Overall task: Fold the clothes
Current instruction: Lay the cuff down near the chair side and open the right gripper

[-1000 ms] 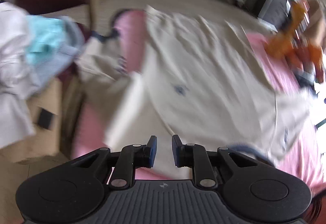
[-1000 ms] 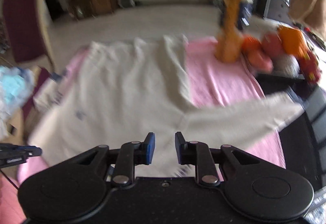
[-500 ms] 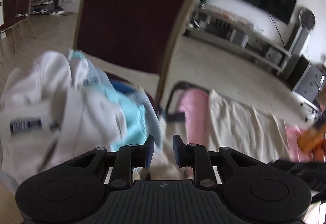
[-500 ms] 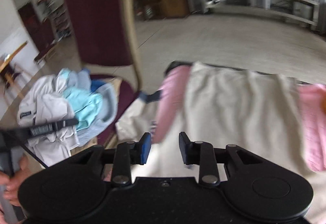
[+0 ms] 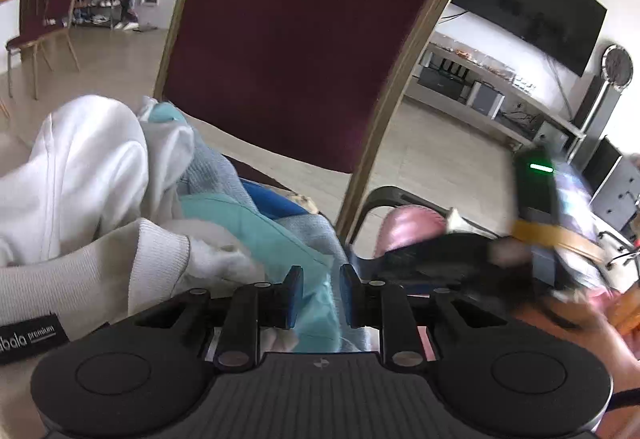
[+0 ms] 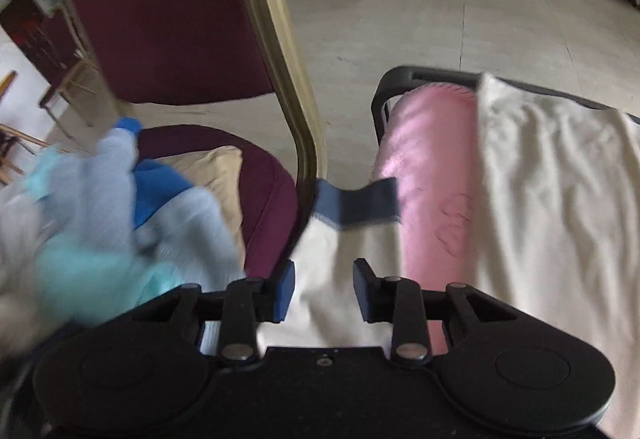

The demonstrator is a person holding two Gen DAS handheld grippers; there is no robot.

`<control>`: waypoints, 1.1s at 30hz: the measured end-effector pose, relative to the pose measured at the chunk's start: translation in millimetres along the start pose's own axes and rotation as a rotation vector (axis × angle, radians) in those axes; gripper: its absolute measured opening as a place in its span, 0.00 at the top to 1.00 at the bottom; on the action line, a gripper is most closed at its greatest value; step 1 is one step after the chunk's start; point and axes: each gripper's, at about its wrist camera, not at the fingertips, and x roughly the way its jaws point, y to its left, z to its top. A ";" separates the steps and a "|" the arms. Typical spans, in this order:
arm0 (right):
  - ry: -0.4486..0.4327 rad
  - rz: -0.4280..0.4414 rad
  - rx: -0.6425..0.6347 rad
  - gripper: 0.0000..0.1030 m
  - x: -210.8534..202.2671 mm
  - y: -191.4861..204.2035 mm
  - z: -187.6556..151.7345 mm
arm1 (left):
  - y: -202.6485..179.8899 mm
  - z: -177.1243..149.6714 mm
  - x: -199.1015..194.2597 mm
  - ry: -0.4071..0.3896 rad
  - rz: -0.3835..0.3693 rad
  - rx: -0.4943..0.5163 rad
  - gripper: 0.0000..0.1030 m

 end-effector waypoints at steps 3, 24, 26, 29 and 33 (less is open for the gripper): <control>0.031 -0.038 0.027 0.69 38.3 8.5 11.3 | 4.5 0.2 4.8 0.008 0.009 -0.015 0.79; -0.362 0.180 -0.088 0.98 -224.3 -70.9 -48.3 | -13.1 -14.7 -44.0 -0.095 -0.193 -0.073 0.80; -0.375 0.145 -0.030 0.98 -237.2 -107.8 -61.4 | -36.5 -22.5 -42.2 -0.081 -0.211 0.006 0.77; -0.310 0.044 0.063 0.96 -225.1 -149.4 -74.7 | -58.4 -28.3 -32.7 -0.046 -0.216 0.053 0.77; -0.235 0.036 0.068 0.87 -196.6 -147.8 -79.2 | -62.2 -25.8 -22.1 -0.033 -0.203 0.023 0.77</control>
